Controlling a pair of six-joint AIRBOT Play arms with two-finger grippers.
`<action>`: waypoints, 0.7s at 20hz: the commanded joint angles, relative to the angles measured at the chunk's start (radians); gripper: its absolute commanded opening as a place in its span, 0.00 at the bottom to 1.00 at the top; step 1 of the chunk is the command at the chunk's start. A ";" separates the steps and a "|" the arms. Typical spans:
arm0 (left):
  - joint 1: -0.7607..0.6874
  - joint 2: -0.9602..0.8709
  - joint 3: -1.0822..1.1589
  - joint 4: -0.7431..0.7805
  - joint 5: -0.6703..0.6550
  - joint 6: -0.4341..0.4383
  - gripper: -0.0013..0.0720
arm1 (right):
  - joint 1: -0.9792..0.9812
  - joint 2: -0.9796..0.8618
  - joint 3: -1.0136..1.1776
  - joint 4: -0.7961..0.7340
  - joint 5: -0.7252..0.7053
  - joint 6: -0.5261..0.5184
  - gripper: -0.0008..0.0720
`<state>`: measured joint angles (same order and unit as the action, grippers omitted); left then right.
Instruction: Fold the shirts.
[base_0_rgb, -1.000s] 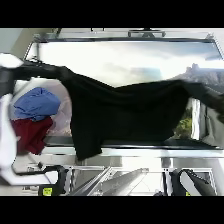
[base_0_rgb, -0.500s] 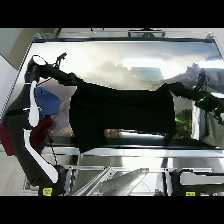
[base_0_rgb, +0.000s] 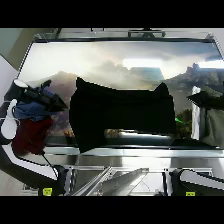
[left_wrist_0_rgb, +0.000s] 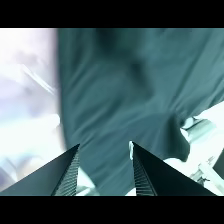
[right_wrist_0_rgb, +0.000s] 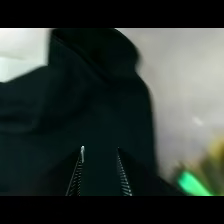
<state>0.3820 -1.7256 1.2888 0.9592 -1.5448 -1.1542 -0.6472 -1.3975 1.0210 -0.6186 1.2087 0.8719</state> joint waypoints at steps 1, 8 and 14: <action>0.054 0.068 -0.232 -0.017 0.133 0.065 0.47 | -0.077 0.028 -0.041 -0.052 0.077 0.022 0.37; -0.073 0.040 -0.270 -0.065 0.283 0.116 0.47 | -0.078 0.028 -0.065 -0.119 0.128 0.042 0.54; -0.132 0.021 -0.266 -0.070 0.272 0.135 0.04 | -0.072 -0.004 -0.135 -0.259 0.127 0.042 0.55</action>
<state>0.2691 -1.7020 1.0241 0.8776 -1.2842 -1.0363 -0.7219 -1.3846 0.9165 -0.7998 1.3304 0.9131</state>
